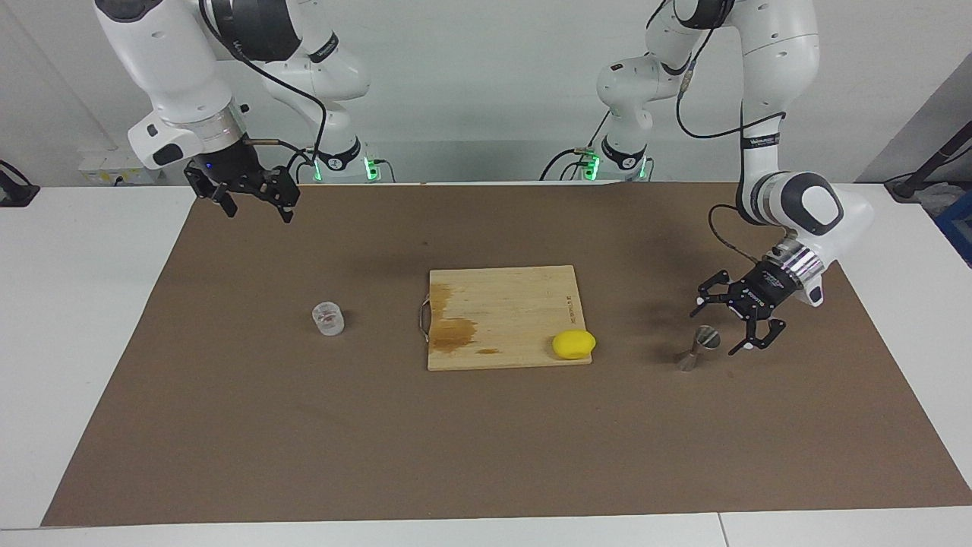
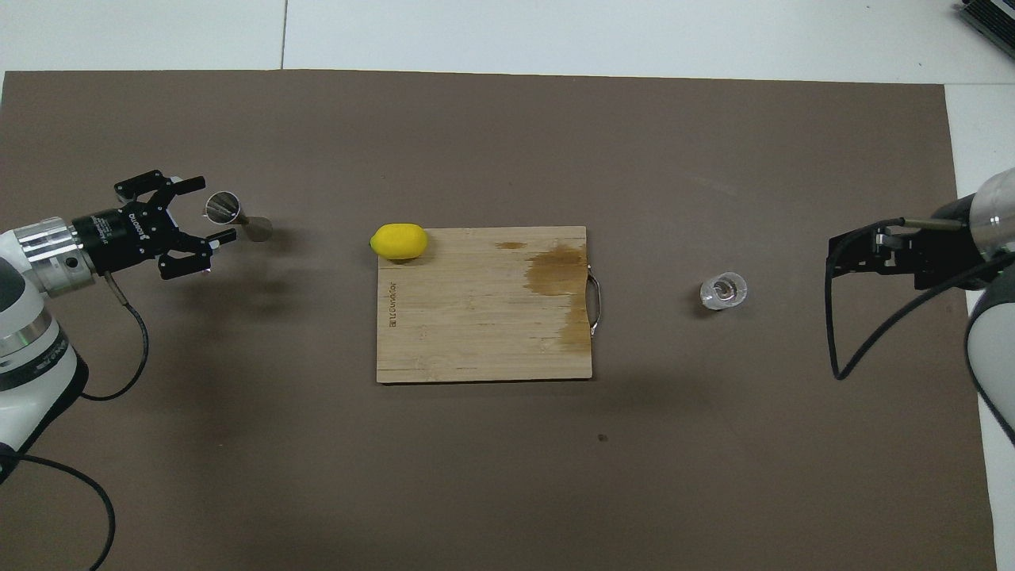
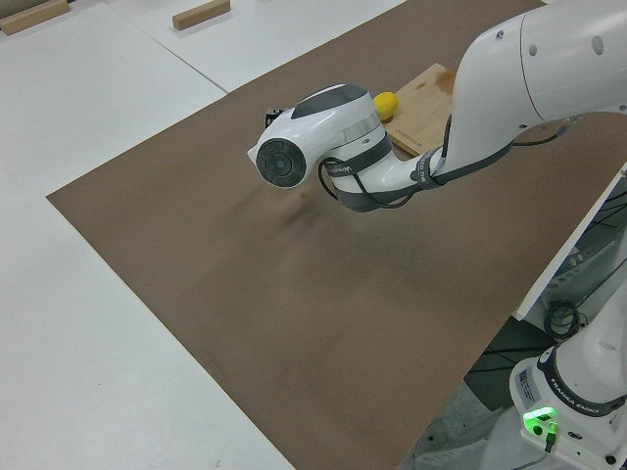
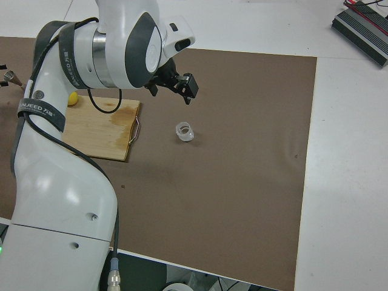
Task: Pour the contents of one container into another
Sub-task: 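Close the left gripper around the metal cup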
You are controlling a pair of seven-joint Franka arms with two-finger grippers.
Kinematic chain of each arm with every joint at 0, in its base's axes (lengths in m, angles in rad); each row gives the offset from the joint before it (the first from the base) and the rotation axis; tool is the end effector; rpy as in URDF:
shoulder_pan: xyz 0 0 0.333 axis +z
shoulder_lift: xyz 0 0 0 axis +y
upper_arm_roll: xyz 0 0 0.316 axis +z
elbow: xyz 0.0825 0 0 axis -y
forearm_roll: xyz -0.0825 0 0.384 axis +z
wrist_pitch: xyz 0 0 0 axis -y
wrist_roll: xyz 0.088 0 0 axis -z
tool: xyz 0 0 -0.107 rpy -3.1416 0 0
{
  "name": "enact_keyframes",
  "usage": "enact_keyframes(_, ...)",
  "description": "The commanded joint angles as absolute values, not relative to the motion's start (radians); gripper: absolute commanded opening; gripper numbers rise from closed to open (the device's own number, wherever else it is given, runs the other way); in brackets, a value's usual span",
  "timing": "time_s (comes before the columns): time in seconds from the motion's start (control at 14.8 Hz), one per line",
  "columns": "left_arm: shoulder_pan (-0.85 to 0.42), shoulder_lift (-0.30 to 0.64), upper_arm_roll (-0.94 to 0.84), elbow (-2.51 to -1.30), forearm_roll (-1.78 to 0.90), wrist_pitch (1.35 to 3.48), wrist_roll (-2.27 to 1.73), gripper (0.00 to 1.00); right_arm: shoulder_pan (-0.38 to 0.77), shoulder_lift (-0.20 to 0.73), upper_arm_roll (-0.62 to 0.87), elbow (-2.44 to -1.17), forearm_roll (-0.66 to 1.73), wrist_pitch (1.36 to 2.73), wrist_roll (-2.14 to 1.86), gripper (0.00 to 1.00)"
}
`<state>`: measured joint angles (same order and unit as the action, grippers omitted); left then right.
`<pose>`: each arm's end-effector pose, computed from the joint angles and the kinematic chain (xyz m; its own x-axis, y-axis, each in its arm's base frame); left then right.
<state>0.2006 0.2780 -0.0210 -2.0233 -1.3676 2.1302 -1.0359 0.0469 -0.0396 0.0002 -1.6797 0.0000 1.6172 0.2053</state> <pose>0.5971 0.0651 0.3255 -0.2784 0.3899 -0.8778 0.8608 0.5067 -0.0480 0.5436 0.0256 0.5987 0.9873 -0.1576 -0.0224 -0.1575 -0.9875 0.0047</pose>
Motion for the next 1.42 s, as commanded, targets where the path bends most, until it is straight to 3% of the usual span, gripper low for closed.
enact_keyframes(0.0,0.199,0.265,-0.028,-2.057,-1.394,2.163,-1.008,0.96,0.043,-0.058,0.005,-1.703,-0.012,1.629,0.178,0.99)
enact_keyframes(0.88,0.186,0.27,-0.028,-2.057,-1.396,2.181,-1.002,0.79,0.043,-0.058,0.005,-1.703,-0.012,1.631,0.178,0.99)
enact_keyframes(0.95,0.186,0.27,-0.028,-2.057,-1.396,2.183,-1.003,0.71,0.043,-0.058,0.005,-1.703,-0.012,1.632,0.178,0.99)
enact_keyframes(1.02,0.186,0.27,-0.026,-2.059,-1.397,2.183,-1.005,0.51,0.043,-0.058,0.005,-1.703,-0.012,1.632,0.178,0.99)
enact_keyframes(1.08,0.186,0.27,-0.026,-2.057,-1.397,2.18,-1.005,0.18,0.043,-0.058,0.005,-1.703,-0.012,1.632,0.178,0.99)
enact_keyframes(1.15,0.186,0.27,-0.026,-2.057,-1.397,2.178,-1.005,0.0,0.043,-0.058,0.005,-1.703,-0.012,1.632,0.178,0.99)
enact_keyframes(1.36,0.186,0.27,-0.028,-2.051,-1.397,2.163,-1.028,0.0,0.043,-0.058,0.005,-1.703,-0.012,1.632,0.178,0.99)
